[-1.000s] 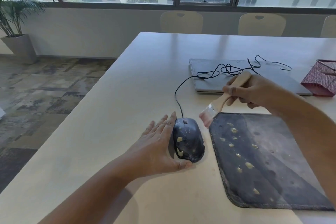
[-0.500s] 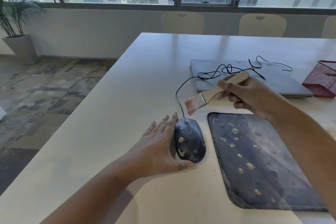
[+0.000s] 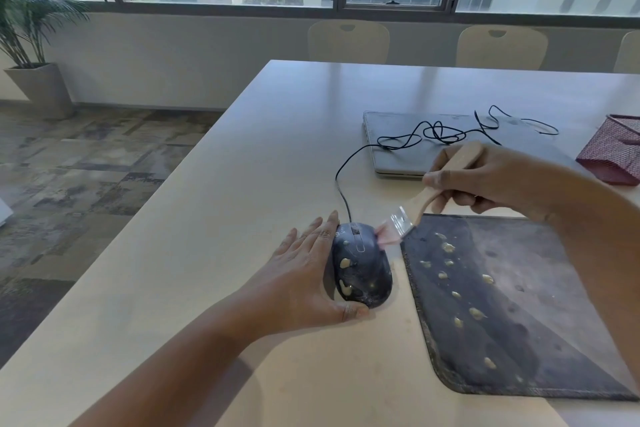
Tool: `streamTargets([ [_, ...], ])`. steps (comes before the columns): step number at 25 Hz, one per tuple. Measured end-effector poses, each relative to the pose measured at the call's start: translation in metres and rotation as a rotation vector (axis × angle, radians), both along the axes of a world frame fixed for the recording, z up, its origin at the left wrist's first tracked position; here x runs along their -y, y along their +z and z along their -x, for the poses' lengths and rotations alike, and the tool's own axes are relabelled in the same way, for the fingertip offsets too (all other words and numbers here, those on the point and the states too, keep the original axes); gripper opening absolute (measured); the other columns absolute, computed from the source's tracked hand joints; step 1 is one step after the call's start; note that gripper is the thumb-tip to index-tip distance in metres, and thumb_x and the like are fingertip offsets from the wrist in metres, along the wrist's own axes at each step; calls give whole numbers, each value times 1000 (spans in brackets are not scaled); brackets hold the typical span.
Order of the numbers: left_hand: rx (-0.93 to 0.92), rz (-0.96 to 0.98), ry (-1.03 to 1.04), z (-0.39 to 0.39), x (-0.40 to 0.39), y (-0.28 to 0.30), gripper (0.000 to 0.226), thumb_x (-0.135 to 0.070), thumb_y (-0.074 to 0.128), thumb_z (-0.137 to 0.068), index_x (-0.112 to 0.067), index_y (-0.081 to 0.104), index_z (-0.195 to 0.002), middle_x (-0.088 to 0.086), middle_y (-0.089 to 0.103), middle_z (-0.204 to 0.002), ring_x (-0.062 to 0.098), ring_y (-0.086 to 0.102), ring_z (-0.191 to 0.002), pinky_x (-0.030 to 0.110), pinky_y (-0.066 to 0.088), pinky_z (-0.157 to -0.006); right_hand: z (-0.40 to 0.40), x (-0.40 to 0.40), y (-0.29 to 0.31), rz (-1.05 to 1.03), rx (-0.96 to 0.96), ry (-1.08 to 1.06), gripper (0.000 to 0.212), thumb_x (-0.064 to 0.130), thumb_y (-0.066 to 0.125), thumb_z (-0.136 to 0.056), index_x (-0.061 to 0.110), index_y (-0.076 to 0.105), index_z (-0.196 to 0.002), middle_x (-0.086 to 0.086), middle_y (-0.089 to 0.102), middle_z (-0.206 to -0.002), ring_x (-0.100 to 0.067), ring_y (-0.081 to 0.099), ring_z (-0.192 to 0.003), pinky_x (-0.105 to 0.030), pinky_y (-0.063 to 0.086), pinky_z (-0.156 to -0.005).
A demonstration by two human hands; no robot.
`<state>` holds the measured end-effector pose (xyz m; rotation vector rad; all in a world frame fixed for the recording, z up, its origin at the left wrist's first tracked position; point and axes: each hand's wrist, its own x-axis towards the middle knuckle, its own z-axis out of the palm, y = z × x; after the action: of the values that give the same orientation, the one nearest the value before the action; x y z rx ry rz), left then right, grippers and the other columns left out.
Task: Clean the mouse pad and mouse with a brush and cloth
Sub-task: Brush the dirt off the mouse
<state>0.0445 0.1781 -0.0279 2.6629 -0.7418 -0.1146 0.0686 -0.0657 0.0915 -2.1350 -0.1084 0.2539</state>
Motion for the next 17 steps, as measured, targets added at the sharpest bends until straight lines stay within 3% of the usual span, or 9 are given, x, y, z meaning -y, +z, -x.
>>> streamTargets([
  [5,-1,-8,4,1,0,1,122,-90,31,-52,-29,-27,-140,-18,-15,-153,-11,-23,-130,20,-15,-110,7,-2,6,-72,12,190,13,9,60,-86,9,57,-73,-8,67,-59,-8,45,-43,-15,36,-38],
  [11,-5,2,2,0,1,1,122,-90,31,-51,-29,-27,-140,-17,-13,-154,-11,-22,-131,21,-14,-111,13,8,14,12,24,352,22,29,71,-63,11,68,-75,-9,70,-61,-10,49,-45,-15,37,-40],
  [17,9,5,10,1,1,0,122,-89,35,-54,-29,-23,-142,-22,-14,-150,-12,-23,-129,21,-12,-111,16,-4,7,148,-44,539,14,28,73,-68,18,71,-78,-4,72,-66,-4,59,-55,-12,42,-47],
])
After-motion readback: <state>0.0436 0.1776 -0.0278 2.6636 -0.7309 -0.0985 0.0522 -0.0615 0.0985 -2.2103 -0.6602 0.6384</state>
